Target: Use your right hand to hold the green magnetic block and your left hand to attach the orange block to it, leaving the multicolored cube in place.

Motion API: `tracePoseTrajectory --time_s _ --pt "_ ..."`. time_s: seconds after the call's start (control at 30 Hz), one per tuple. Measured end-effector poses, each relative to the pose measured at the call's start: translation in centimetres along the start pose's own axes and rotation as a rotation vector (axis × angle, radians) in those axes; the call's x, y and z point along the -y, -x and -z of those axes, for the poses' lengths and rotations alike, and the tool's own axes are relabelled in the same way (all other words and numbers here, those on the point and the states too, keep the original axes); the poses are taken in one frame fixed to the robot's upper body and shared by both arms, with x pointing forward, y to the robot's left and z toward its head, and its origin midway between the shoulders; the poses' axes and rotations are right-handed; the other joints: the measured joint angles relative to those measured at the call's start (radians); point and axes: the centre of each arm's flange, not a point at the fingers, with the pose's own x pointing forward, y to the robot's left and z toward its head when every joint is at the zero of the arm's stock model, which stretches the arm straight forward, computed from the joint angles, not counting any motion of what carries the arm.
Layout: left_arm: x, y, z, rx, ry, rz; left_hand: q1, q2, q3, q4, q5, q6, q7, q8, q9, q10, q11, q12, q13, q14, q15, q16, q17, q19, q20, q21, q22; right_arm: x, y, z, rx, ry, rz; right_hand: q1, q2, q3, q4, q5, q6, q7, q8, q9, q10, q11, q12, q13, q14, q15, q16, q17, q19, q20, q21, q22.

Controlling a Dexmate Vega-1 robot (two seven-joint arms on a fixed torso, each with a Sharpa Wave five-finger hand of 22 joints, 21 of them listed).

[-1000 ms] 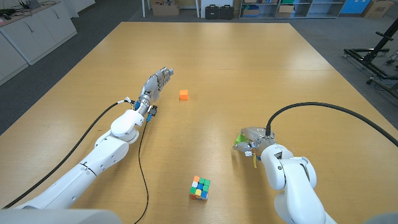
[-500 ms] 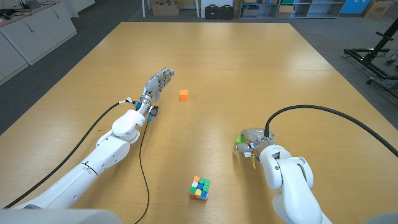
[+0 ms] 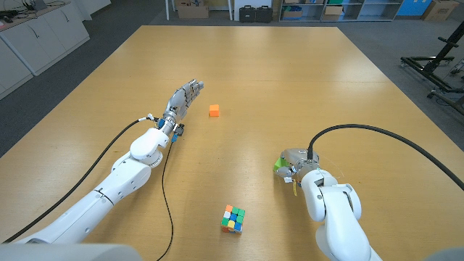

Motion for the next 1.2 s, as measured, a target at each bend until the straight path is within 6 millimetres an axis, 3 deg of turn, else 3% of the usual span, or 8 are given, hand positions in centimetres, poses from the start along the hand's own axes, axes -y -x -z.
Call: tracePoseTrajectory --time_s 0.13,0.57,0.77,1.2 --pt "0.0 0.1 0.1 -0.002 0.000 0.000 0.000 0.000 0.000 0.000 0.000 0.003 -0.003 0.000 0.000 0.000 0.000 0.000 0.000 0.000 0.000 0.000 0.000 0.000 0.000 0.000 0.000 0.1 0.0 0.0 -0.001 -0.002 0.015 0.017 -0.007 0.005 0.003 0.006 0.071 -0.007 0.034 0.000 0.084 -0.017 0.012 -0.011 0.067 -0.003 0.023 -0.004 0.043 -0.024 0.020 0.005" --pt "0.0 0.3 0.4 -0.008 0.003 -0.002 0.000 0.000 0.000 0.000 0.000 0.003 -0.003 0.000 0.000 0.000 0.000 0.000 0.000 0.000 0.000 0.000 0.000 0.000 0.000 0.000 0.000 0.1 0.0 0.0 0.016 -0.034 0.064 0.042 -0.008 0.011 0.000 0.007 0.145 0.046 0.096 -0.012 0.171 0.043 0.039 -0.017 0.200 -0.019 0.053 -0.009 0.112 -0.030 0.062 0.010" --pt "0.0 0.5 0.2 -0.006 0.003 -0.006 0.000 0.000 0.000 0.000 0.000 0.003 -0.003 0.000 0.000 0.000 0.000 0.000 0.000 0.000 0.000 0.000 0.000 0.000 0.000 0.000 0.000 0.1 0.0 0.1 0.026 -0.062 0.088 0.049 -0.015 0.011 0.000 0.007 0.161 0.061 0.105 -0.012 0.187 0.048 0.040 -0.017 0.219 -0.023 0.059 -0.014 0.125 -0.032 0.067 0.010" --pt "0.3 0.6 -0.6 0.006 -0.006 -0.006 0.000 0.000 0.000 0.000 0.000 0.003 -0.003 0.000 0.000 0.004 0.004 0.000 -0.005 0.000 0.000 0.000 0.000 0.000 0.000 0.000 0.000 1.1 0.3 0.6 0.032 -0.127 0.152 0.053 -0.019 0.011 0.000 0.007 0.166 0.067 0.106 -0.011 0.192 0.053 0.040 -0.016 0.238 -0.023 0.060 -0.014 0.125 -0.032 0.076 0.010"
